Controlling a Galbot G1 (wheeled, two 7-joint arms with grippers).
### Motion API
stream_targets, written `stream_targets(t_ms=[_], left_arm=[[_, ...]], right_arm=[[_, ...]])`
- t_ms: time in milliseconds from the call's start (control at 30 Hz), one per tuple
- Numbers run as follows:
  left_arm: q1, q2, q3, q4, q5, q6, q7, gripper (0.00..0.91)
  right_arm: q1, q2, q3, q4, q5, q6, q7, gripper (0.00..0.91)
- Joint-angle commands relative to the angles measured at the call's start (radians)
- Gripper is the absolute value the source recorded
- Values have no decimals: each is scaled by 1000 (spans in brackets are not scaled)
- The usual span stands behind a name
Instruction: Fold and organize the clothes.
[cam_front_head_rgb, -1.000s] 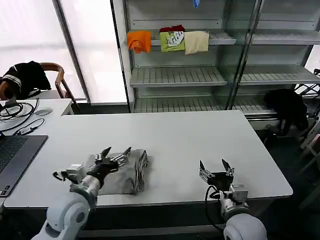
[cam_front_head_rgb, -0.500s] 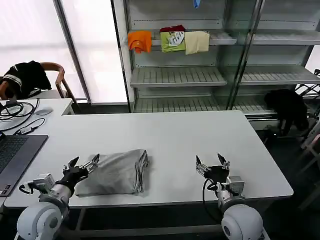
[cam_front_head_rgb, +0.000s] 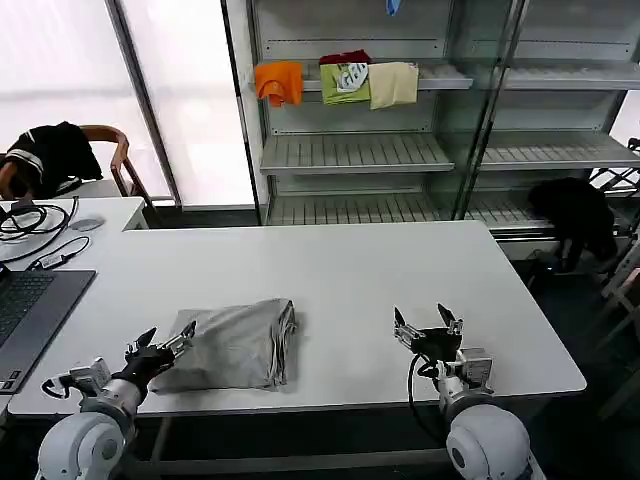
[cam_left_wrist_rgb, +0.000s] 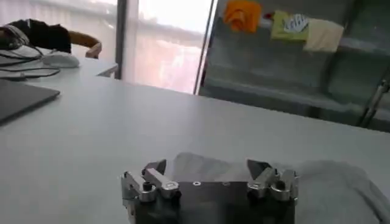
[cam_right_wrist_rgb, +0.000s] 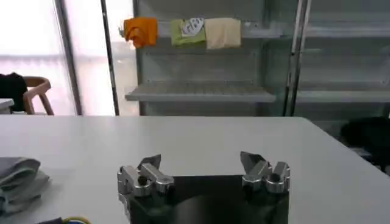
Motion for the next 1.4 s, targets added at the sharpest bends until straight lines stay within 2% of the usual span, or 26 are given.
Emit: stream_targets(t_ms=[33,367,400,433,467,500,567,600,833,867,1400], left_arm=[[4,-6,5,55,14,-11,23,907],[-5,-5,22,81,32,-15,49,907],[-5,-5,22,84,34,-17,50,856],[-5,-5,22,87,35,-16,51,846],[-5,-3,22,89,38,-18,55,776],[-5,-1,22,93,39,-18,57,645],[-4,1,22,94,41,-23,59,474],[-4,2,22,94,43,-24,60,252],[-2,2,26,86,45,-27,62,91],[-1,2,27,86,45,-28,62,40],[2,2,23,75,43,-62,75,10]], right_arm=[[2,1,-1,-2,1,1,0,907],[-3,3,-2,2,-1,2,0,907],[-4,3,-3,2,0,3,0,907],[-4,3,-3,2,0,3,0,907],[-4,3,-3,1,0,4,-1,907],[-5,2,-3,1,0,4,-1,907],[-5,2,-3,1,0,5,-1,907],[-5,2,-3,0,1,6,0,907],[-6,4,-4,0,0,7,0,907],[-5,4,-3,0,0,7,0,907],[-18,6,3,5,-8,9,3,907]])
